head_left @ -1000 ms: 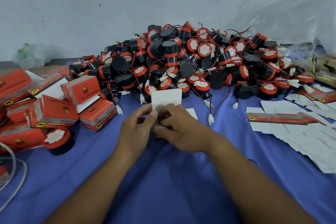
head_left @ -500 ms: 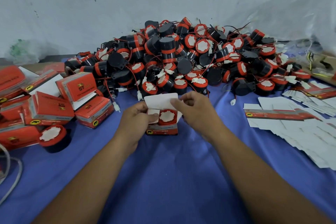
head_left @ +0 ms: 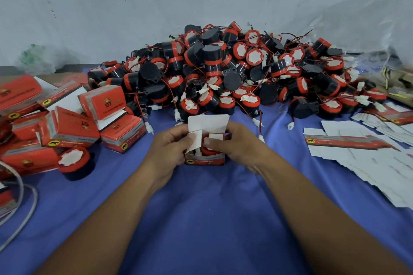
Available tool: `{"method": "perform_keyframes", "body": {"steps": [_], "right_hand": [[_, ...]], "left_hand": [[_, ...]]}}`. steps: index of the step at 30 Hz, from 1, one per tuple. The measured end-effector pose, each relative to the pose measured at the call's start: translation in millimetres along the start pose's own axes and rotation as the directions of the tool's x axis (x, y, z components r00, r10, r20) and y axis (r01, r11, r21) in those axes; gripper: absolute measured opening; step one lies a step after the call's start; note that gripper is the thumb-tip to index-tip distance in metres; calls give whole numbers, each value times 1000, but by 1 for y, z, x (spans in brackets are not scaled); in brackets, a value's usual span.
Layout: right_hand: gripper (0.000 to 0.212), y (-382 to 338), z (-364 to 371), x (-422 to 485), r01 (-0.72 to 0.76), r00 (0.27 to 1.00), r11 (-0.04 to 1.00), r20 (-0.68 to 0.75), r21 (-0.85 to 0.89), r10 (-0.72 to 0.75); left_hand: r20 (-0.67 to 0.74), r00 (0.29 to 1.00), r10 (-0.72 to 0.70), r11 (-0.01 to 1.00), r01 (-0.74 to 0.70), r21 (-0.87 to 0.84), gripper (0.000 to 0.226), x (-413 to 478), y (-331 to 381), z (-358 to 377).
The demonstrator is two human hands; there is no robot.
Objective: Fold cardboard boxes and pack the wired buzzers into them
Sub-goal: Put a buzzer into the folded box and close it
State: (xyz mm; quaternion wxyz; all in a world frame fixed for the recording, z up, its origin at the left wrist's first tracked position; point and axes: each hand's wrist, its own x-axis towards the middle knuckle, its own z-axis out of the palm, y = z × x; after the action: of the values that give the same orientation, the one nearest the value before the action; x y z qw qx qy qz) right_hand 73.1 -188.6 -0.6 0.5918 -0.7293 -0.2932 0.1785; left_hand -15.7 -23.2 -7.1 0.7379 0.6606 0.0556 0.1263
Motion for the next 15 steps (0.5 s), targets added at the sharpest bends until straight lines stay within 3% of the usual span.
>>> {"method": "perform_keyframes", "body": {"steps": [2, 4, 6, 8, 10, 15], "right_hand": [[29, -2, 1, 0, 16, 999, 1000, -45, 19, -15], [24, -5, -2, -4, 104, 993, 991, -51, -84, -108], [22, -9, -5, -9, 206, 978, 952, 65, -228, -196], [38, -11, -11, -14, 205, 969, 944, 188, -260, -159], [45, -11, -17, -16, 171, 970, 952, 212, -255, -118], [33, -9, -18, -16, 221, 965, 945, 191, -242, -177]], "left_hand": [[-19, 1000, -4, 1000, 4, 19, 38, 0, -1, -5], [-65, 998, 22, 997, -16, 79, 40, 0, -1, -6], [-106, 990, 91, 980, -70, 188, 41, 0, 2, -3], [-108, 981, 159, 954, -124, 273, 39, 0, 2, 2], [-96, 980, 174, 946, -139, 293, 36, -2, 1, 4], [38, 996, 87, 965, -93, 245, 40, -4, 0, -12]]}}
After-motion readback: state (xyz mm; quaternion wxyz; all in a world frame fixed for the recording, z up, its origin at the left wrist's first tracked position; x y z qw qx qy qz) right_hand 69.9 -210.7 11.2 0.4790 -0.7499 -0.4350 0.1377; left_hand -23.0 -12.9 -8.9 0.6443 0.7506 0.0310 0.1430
